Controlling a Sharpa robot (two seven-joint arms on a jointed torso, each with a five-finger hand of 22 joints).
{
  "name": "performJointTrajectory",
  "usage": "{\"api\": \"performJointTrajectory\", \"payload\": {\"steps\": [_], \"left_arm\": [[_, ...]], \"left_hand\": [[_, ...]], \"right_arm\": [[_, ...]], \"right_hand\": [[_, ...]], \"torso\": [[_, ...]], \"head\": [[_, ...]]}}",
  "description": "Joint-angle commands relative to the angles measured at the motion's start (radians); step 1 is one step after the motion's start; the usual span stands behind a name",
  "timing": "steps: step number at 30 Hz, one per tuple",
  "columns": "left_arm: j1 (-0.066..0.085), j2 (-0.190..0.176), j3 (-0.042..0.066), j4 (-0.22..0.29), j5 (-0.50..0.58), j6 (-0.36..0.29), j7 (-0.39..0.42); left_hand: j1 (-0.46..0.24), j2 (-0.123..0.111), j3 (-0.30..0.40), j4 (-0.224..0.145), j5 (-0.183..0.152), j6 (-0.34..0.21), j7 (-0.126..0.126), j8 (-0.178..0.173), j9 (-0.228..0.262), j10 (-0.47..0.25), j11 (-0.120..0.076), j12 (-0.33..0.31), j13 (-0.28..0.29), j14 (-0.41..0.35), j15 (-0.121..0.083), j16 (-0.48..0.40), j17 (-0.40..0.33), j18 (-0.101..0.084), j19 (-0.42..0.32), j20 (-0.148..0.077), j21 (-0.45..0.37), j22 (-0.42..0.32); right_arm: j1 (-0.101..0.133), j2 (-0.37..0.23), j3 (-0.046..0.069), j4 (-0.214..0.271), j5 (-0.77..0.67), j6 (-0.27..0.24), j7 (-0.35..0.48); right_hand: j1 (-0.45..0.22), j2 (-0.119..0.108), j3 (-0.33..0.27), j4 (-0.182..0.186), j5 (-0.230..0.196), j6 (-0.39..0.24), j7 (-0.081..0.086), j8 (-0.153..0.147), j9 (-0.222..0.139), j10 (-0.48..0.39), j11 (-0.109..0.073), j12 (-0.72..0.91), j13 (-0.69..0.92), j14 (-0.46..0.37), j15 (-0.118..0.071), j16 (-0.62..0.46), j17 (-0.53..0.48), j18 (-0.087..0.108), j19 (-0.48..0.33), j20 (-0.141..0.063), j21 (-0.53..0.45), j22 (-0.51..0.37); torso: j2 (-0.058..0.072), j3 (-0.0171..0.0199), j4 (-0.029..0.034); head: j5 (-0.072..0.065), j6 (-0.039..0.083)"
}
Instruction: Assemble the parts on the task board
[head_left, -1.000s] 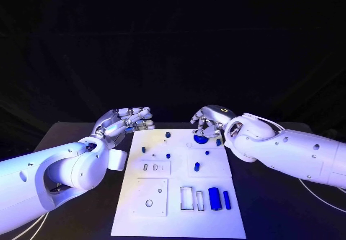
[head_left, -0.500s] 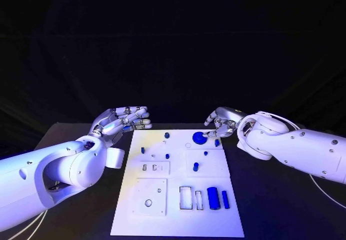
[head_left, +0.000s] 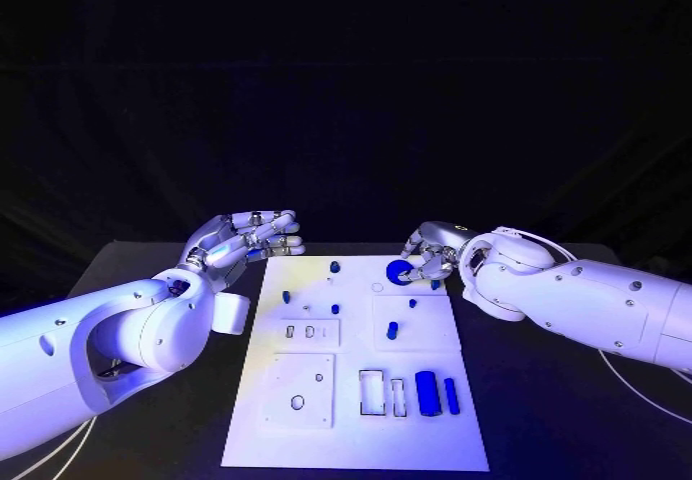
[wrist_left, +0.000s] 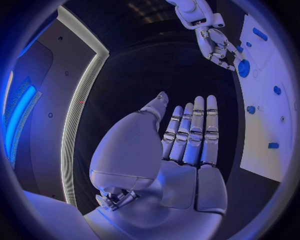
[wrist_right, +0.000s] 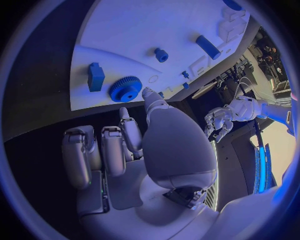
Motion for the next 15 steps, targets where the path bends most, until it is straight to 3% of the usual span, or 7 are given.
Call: {"api": "performJointTrajectory", "payload": {"steps": [1,15], "left_arm": [[0.001,0.003,0.001,0.002,0.002,0.023,0.005],[0.001,0.003,0.001,0.003,0.002,0.023,0.002]], "left_hand": [[0.001,0.005,0.002,-0.006,0.003,0.006,0.003,-0.003,-0.001,0.005,0.0,-0.003,-0.001,0.006,0.002,-0.003,0.001,0.004,0.007,-0.001,0.005,0.0],[0.002,0.006,0.002,-0.008,0.003,0.007,0.003,-0.005,-0.001,0.006,0.0,-0.005,-0.001,0.007,0.002,-0.005,0.001,0.004,0.007,-0.001,0.006,-0.001]], "right_arm": [[-0.002,0.008,-0.001,-0.007,-0.034,0.023,-0.014],[-0.009,0.029,-0.002,-0.039,-0.023,0.024,-0.012]], "right_hand": [[0.013,-0.002,0.0,0.005,0.004,-0.01,0.0,0.005,0.001,0.007,0.001,0.01,0.017,0.085,0.008,0.005,0.165,-0.014,0.103,0.004,0.007,0.262],[0.03,0.017,0.009,0.002,0.011,-0.008,0.0,0.016,0.004,0.013,0.001,0.025,0.032,0.086,0.008,0.011,0.172,-0.014,0.104,0.005,0.008,0.263]], "torso": [[0.0,0.0004,-0.0002],[0.0,0.001,-0.0001]], "head": [[0.001,-0.003],[0.004,-0.007]]}}
